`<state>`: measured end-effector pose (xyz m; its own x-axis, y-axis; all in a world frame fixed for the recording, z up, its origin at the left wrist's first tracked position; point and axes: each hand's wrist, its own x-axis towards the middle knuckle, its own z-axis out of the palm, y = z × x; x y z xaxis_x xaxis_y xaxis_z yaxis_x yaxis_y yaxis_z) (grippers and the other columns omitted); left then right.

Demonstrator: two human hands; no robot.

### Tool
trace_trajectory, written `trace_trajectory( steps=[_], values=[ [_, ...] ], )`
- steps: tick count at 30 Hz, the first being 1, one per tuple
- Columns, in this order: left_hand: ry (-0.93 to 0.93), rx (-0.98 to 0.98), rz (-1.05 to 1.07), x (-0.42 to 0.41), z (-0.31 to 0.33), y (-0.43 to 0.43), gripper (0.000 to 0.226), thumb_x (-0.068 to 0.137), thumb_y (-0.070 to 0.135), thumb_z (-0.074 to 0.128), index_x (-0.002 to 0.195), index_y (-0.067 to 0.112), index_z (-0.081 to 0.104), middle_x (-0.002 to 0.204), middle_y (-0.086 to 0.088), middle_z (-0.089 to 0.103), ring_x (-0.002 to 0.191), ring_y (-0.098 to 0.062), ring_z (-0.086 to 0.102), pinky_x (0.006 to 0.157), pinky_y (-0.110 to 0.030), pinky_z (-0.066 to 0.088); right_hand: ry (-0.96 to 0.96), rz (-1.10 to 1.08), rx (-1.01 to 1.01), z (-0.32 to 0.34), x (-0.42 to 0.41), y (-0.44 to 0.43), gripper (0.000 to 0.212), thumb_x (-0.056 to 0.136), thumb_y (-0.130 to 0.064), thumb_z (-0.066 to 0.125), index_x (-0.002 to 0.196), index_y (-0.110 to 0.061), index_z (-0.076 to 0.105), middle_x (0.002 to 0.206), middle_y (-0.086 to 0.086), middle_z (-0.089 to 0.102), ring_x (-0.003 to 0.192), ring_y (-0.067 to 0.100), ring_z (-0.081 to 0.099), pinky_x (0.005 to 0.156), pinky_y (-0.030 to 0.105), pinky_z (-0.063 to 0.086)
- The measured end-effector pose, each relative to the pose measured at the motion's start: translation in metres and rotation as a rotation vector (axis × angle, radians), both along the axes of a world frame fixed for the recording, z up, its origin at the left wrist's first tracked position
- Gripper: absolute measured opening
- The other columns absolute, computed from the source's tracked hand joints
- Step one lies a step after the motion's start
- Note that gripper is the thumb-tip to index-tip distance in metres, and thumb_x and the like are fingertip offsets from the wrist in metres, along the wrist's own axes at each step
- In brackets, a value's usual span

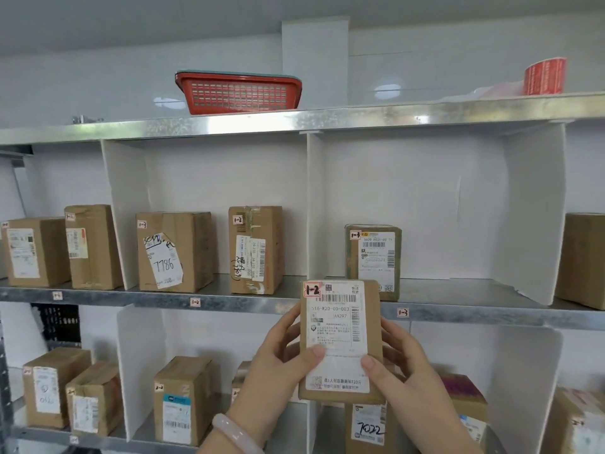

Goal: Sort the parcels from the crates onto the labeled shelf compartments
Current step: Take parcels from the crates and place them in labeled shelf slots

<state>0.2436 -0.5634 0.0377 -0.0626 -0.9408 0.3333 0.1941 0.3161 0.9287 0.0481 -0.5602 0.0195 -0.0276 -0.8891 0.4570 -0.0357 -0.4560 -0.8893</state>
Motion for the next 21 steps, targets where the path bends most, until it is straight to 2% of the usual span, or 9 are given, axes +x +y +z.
trace_trajectory(
  steps=[3,8,13,16,18,21],
  values=[
    [-0.019,-0.023,-0.026,-0.024,0.001,-0.006,0.069,0.069,0.018,0.077,0.132,0.035,0.053,0.115,0.007,0.073,0.107,-0.020,0.071,0.076,-0.035,0.061,-0.002,-0.045,-0.005,-0.001,-0.023,-0.001,0.057,0.077,-0.018,0.078,0.117,-0.047,0.050,0.111,-0.031,0.062,0.101,-0.015,0.058,0.073,0.018,0.056],
    [-0.008,-0.035,-0.068,-0.066,0.001,-0.017,0.071,0.068,0.018,0.077,0.133,0.034,0.053,0.116,0.006,0.073,0.106,-0.017,0.071,0.075,-0.033,0.061,-0.026,-0.105,-0.012,0.002,-0.060,-0.004,0.062,0.068,-0.030,0.080,0.120,-0.045,0.051,0.120,-0.021,0.063,0.114,0.002,0.059,0.078,0.026,0.057],
    [-0.011,-0.040,-0.087,-0.105,0.001,-0.040,0.071,0.065,0.022,0.080,0.129,0.038,0.053,0.119,0.009,0.072,0.109,-0.015,0.069,0.080,-0.036,0.061,-0.047,-0.168,-0.012,0.008,-0.094,-0.012,0.054,0.078,-0.021,0.078,0.116,-0.049,0.052,0.120,-0.020,0.063,0.113,0.003,0.059,0.081,0.030,0.058],
    [-0.031,-0.065,-0.110,-0.124,0.005,-0.060,0.071,0.066,0.026,0.085,0.129,0.037,0.054,0.122,0.010,0.070,0.115,-0.014,0.066,0.089,-0.040,0.059,-0.069,-0.213,-0.018,0.013,-0.108,-0.021,0.058,0.067,-0.034,0.080,0.116,-0.051,0.053,0.120,-0.015,0.066,0.113,0.007,0.061,0.086,0.040,0.058],
    [-0.063,-0.103,-0.118,-0.135,0.008,-0.076,0.076,0.066,0.035,0.091,0.131,0.037,0.053,0.124,0.012,0.069,0.121,-0.013,0.062,0.096,-0.042,0.056,-0.097,-0.221,-0.034,0.017,-0.116,-0.029,0.060,0.065,-0.036,0.083,0.117,-0.048,0.055,0.120,-0.013,0.067,0.113,0.008,0.062,0.085,0.040,0.058],
    [-0.111,-0.141,-0.138,-0.148,0.013,-0.099,0.081,0.062,0.040,0.087,0.134,0.039,0.050,0.124,0.017,0.068,0.123,-0.008,0.059,0.099,-0.040,0.054,-0.073,-0.266,-0.077,0.025,-0.127,-0.042,0.060,0.065,-0.036,0.079,0.119,-0.046,0.055,0.118,-0.019,0.067,0.112,0.001,0.061,0.084,0.030,0.056]
  ],
)
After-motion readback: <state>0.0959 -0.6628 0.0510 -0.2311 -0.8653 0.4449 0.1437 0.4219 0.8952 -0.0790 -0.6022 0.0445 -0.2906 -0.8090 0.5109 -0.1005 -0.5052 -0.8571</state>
